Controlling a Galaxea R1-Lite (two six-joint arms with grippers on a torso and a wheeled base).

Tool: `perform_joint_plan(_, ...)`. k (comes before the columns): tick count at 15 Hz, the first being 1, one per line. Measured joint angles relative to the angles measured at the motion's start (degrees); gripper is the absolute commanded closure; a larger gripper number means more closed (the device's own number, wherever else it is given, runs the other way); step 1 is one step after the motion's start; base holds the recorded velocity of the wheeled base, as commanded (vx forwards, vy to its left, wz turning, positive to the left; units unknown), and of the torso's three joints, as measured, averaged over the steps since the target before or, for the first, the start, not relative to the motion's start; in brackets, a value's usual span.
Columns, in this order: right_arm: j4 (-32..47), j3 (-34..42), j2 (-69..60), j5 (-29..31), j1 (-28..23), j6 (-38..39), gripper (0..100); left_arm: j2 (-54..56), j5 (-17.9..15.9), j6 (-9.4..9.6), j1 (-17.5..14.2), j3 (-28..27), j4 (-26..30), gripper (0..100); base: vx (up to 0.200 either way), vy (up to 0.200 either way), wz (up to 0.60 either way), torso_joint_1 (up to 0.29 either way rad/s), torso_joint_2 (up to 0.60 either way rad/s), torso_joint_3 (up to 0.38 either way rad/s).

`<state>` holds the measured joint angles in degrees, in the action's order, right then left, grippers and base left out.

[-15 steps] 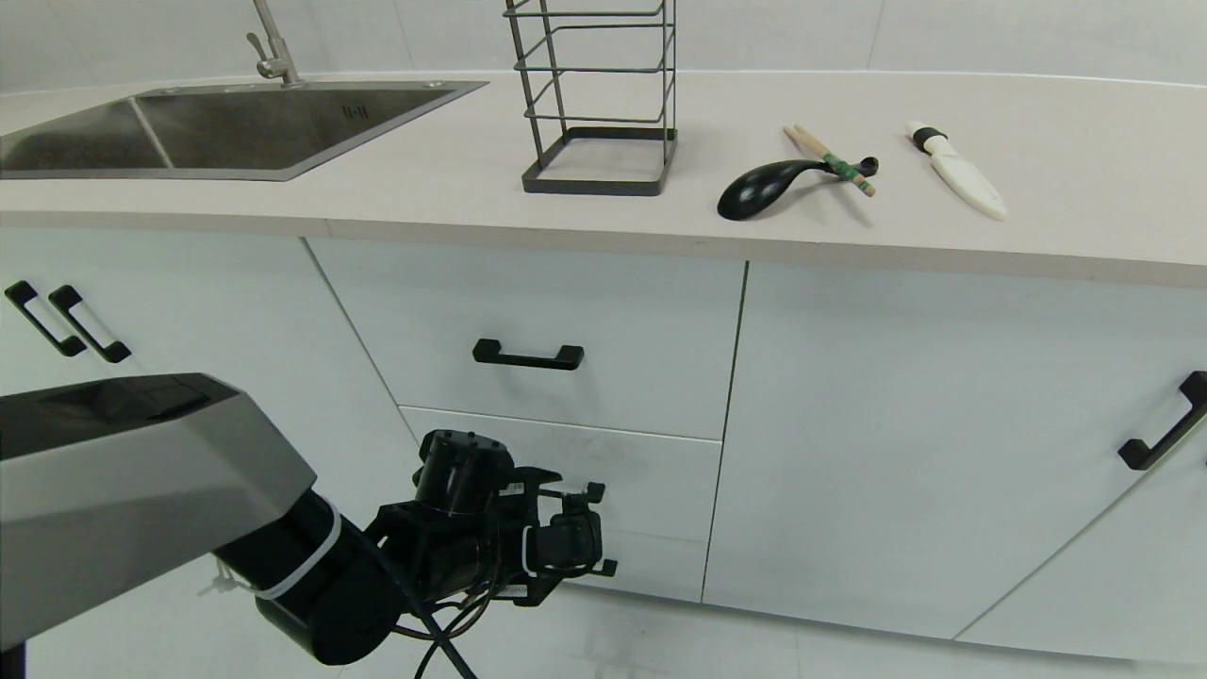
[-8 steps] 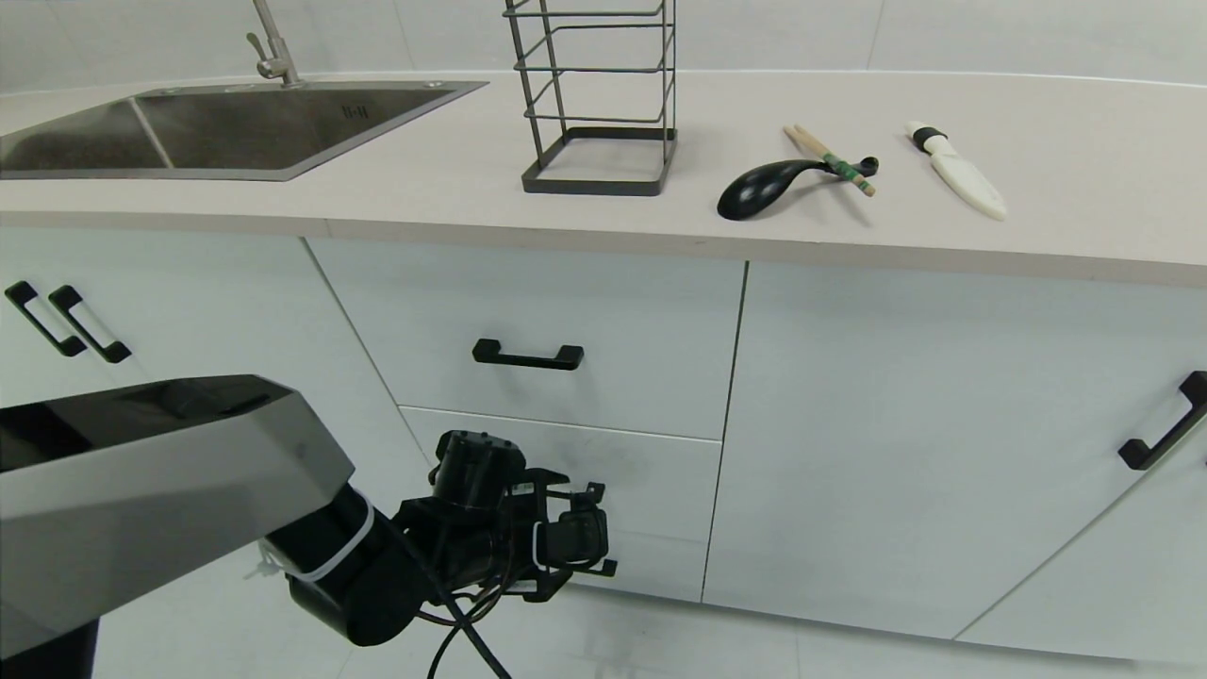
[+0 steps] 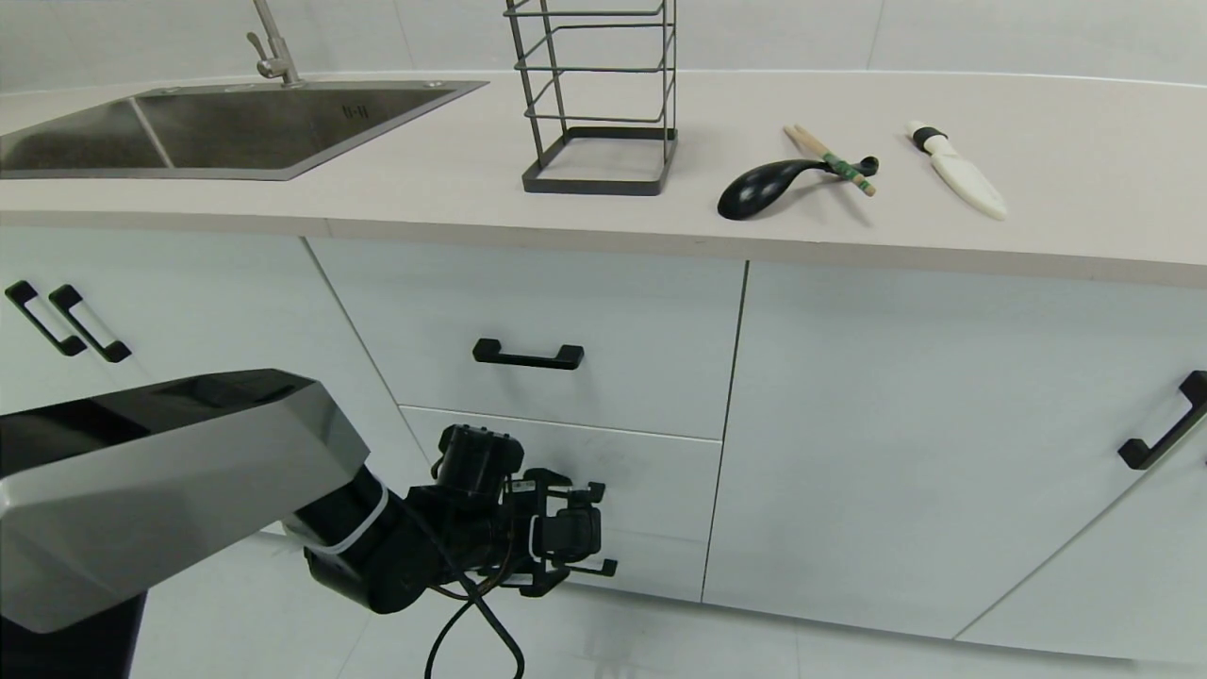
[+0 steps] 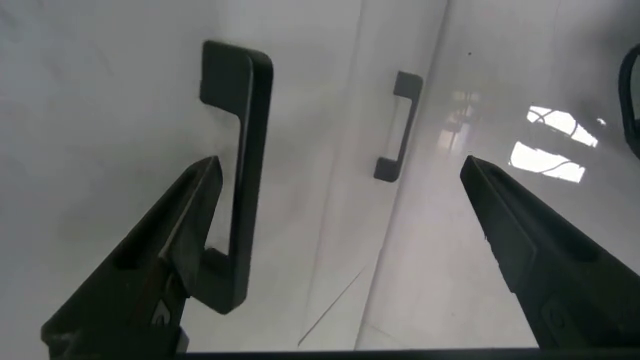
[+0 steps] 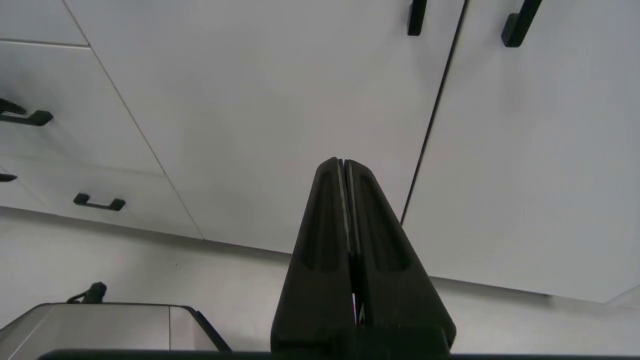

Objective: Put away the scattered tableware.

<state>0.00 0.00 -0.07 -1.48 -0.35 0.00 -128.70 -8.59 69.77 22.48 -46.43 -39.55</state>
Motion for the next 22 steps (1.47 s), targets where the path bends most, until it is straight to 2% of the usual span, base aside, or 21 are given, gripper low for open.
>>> perform_joint_plan(2,0.0,0.0,0.0,0.0,0.0,0.0,100,-0.5,-0.5,0.2,-0.2,-0.4,0.8,0,0.0,0.0,0.0,0.0,0.0,0.0)
perform_joint_plan(6,0.0,0.0,0.0,0.0,0.0,0.0,100,-0.5,-1.8,4.18,-0.2,-0.5,4.3,0,0.0,0.0,0.0,0.0,0.0,0.0)
perform_joint_plan(8,0.0,0.0,0.0,0.0,0.0,0.0,100,0.0,-2.4,5.28,0.0,0.0,6.2,0,0.0,0.0,0.0,0.0,0.0,0.0)
perform_joint_plan(10,0.0,0.0,0.0,0.0,0.0,0.0,100,0.8,-3.0,7.14,0.5,0.6,8.6,0,0.0,0.0,0.0,0.0,0.0,0.0)
perform_joint_plan(20,0.0,0.0,0.0,0.0,0.0,0.1,100,8.8,-3.1,7.14,1.5,8.1,9.5,0,0.0,0.0,0.0,0.0,0.0,0.0)
perform_joint_plan(22,0.0,0.0,0.0,0.0,0.0,0.1,100,12.5,-3.7,7.36,1.6,9.2,11.9,0,0.0,0.0,0.0,0.0,0.0,0.0)
